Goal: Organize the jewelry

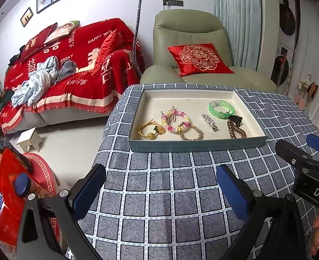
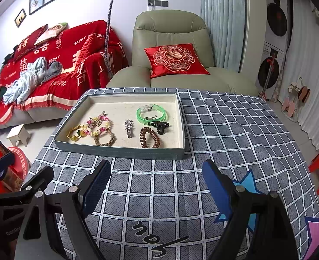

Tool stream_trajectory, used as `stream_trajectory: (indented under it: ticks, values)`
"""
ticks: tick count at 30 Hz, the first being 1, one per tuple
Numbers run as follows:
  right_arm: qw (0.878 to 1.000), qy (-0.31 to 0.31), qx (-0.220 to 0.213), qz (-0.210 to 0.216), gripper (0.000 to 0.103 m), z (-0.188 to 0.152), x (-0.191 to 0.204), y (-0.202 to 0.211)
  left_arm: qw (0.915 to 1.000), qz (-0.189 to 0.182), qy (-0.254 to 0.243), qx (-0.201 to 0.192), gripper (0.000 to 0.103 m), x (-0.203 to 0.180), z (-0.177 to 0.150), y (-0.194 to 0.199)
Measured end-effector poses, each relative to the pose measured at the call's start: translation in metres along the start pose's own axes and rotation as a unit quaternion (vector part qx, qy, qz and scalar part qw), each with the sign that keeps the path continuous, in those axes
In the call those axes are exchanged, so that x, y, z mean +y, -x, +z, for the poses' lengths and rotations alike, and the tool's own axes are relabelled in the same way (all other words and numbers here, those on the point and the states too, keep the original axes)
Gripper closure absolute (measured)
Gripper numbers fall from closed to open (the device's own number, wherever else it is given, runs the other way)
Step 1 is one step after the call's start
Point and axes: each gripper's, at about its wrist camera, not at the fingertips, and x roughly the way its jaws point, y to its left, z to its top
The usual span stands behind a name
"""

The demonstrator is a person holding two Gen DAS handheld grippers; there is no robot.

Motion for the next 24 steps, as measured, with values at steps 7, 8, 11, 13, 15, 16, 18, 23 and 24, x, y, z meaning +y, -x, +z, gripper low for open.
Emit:
stream_trajectory:
  ticks: [7, 8, 11, 13, 15, 16, 18, 23, 24]
  values:
    - [1.0, 0.0, 0.0, 0.0, 0.015, -0.0003, 0.0, -0.0006, 1.0, 0.001, -0.001, -0.001, 0.0, 0.0009, 0.0006, 0.0009]
    - [1.0, 0.0, 0.001, 0.0, 0.015, -0.0001, 0.0, 0.0002, 1.0, 0.002, -0.001, -0.001, 0.0, 0.0011, 0.0007, 0.0012]
    - [1.0, 0.0, 0.001, 0.0, 0.015, -0.0002, 0.0, 0.0002, 1.0, 0.004, -0.002, -0.001, 0.0, 0.0015, 0.0017, 0.0013]
    - [1.0, 0.0, 0.001, 0.0, 0.015, 0.0006, 0.0004, 0.0025, 1.0, 0.005, -0.003, -0.002, 0.0, 0.0019, 0.0019, 0.0016]
    - [1.0, 0.0, 0.001, 0.001, 0.015, 0.0004, 0.0001, 0.0015, 1.0, 0.004, -0.005, -0.001, 0.0, 0.0016, 0.0025, 0.0013]
    - [1.0, 0.0, 0.002, 0.002, 0.015, 0.0006, 0.0004, 0.0021, 1.0, 0.004, -0.006, -0.001, 0.0, 0.0013, 0.0023, 0.0012]
    - [1.0, 0.001, 0.003, 0.002, 0.015, 0.0, 0.0012, 0.0023, 1.0, 0.004, -0.005, 0.0, 0.0, 0.0013, 0.0026, 0.0009]
    - [1.0, 0.0, 0.004, 0.002, 0.015, -0.0011, 0.0017, 0.0024, 1.0, 0.003, -0.001, 0.004, 0.0, 0.0021, 0.0024, -0.0011]
    - [1.0, 0.0, 0.005, 0.002, 0.015, -0.0018, 0.0018, 0.0013, 1.0, 0.003, 0.0, 0.005, 0.0, 0.0026, 0.0026, -0.0016]
